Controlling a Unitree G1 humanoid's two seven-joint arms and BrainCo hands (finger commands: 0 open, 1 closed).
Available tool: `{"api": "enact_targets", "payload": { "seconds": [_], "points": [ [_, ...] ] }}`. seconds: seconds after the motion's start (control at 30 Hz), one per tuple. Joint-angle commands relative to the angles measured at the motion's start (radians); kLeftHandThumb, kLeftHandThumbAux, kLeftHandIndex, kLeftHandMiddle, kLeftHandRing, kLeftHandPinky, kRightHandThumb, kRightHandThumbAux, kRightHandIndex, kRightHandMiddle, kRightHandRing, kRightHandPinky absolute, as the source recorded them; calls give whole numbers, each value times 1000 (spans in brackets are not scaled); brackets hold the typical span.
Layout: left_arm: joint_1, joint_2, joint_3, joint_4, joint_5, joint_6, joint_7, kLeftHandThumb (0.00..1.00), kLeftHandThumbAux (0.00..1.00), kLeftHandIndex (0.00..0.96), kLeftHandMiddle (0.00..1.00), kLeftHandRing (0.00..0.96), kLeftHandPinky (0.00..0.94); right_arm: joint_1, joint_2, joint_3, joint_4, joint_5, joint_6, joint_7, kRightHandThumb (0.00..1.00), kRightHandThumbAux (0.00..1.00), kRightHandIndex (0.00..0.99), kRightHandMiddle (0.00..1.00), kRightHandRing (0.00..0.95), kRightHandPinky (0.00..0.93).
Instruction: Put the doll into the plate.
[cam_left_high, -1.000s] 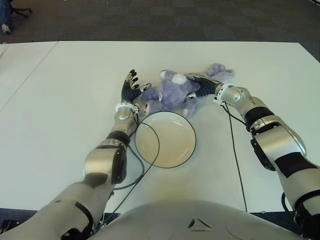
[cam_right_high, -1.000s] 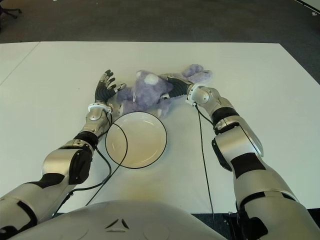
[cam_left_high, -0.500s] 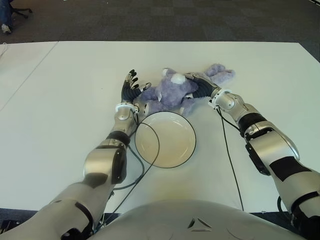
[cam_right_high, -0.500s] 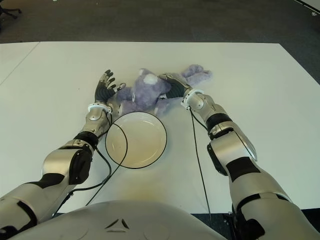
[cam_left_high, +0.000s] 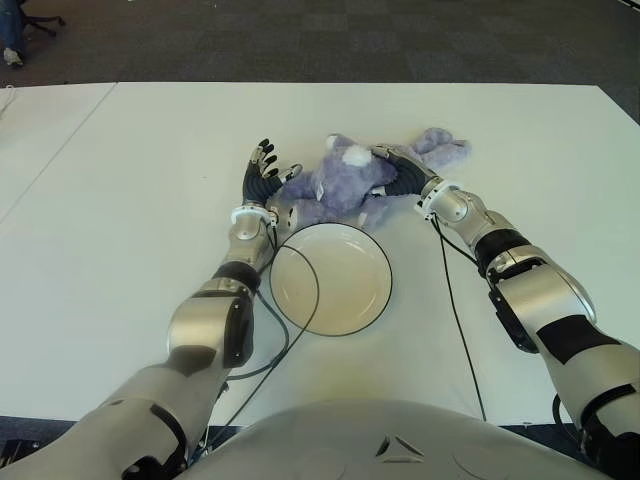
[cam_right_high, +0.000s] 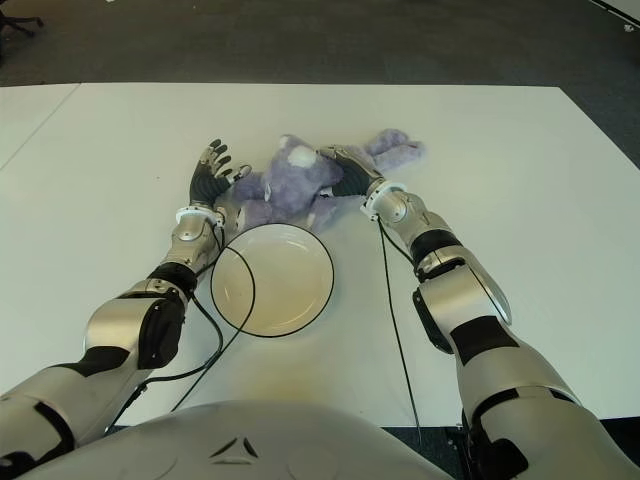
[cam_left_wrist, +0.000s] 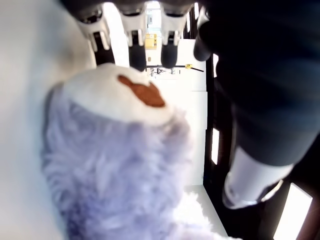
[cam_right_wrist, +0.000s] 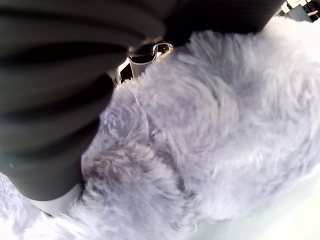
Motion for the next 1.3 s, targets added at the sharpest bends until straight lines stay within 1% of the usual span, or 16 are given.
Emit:
{"api": "enact_targets", "payload": {
  "seconds": [0.03, 0.07, 0.1, 0.17, 0.33, 0.43, 0.57, 0.63, 0.67, 0.7, 0.73, 0.9, 0.97, 1.13, 1.17, 1.3],
  "points": [
    [118, -30, 8, 88, -7, 114, -3, 0, 804, 41, 96, 109, 150, 99, -4, 39, 64, -79, 109, -44, 833, 687, 379, 545, 644, 725],
    [119, -30, 8, 88, -6, 112, -2, 0, 804, 35, 94, 107, 150, 100, -6, 42, 63, -88, 113, -81, 842, 679, 404, 571, 724, 800],
    [119, -29, 8, 88, -6, 111, -1, 0, 805, 32, 94, 106, 149, 100, -7, 43, 63, -95, 116, -105, 846, 675, 414, 576, 762, 834],
    [118, -29, 10, 89, -8, 114, -1, 0, 804, 29, 96, 108, 148, 99, -11, 43, 63, -106, 117, -144, 848, 673, 419, 572, 783, 851],
    [115, -28, 13, 90, -11, 131, -1, 0, 792, 21, 93, 106, 143, 86, -23, 37, 63, -117, 109, -186, 852, 670, 423, 559, 806, 856],
    [116, -26, 6, 90, -3, 118, -1, 0, 801, 24, 91, 102, 141, 74, -37, 28, 61, -117, 100, -207, 853, 670, 423, 553, 818, 857],
    [119, -27, 4, 88, -2, 102, -3, 0, 811, 27, 83, 96, 132, 57, -61, 6, 58, -106, 91, -226, 852, 671, 420, 550, 826, 856],
    [115, -27, 6, 89, -5, 121, 0, 0, 804, 25, 82, 96, 119, 44, -77, -10, 56, -97, 86, -232, 851, 673, 417, 548, 835, 858],
    [116, -27, 5, 89, -4, 120, -1, 0, 802, 25, 81, 96, 117, 36, -84, -22, 55, -88, 83, -232, 851, 673, 417, 548, 837, 858],
    [116, -27, 3, 89, -2, 117, -1, 0, 804, 20, 77, 90, 121, 31, -87, -31, 55, -81, 81, -232, 760, 699, 435, 768, 850, 870],
    [116, -27, 2, 89, -1, 111, -2, 0, 804, 19, 76, 89, 122, 25, -89, -40, 54, -75, 79, -233, 737, 705, 439, 825, 854, 874],
    [116, -28, 1, 87, -1, 98, -3, 0, 811, 18, 78, 93, 142, 7, -94, -79, 49, -57, 77, -237, 725, 709, 440, 852, 861, 875],
    [114, -31, 7, 88, -8, 113, -1, 0, 801, 12, 73, 94, 127, -1, -94, -115, 47, -27, 85, -225, 722, 709, 440, 857, 862, 870],
    [111, -33, 14, 91, -13, 135, 1, 0, 796, 7, 73, 97, 129, -7, -93, -158, 43, -2, 101, -209, 720, 710, 439, 860, 862, 867],
    [110, -33, 15, 91, -14, 139, 1, 0, 795, 7, 71, 92, 118, -8, -93, -165, 42, 3, 104, -207, 719, 710, 439, 860, 862, 867],
    [114, -32, 16, 92, -11, 122, -3, 0, 803, 11, 79, 91, 126, -11, -96, -190, 35, 15, 103, -216, 717, 710, 439, 862, 862, 866]
  ]
}}
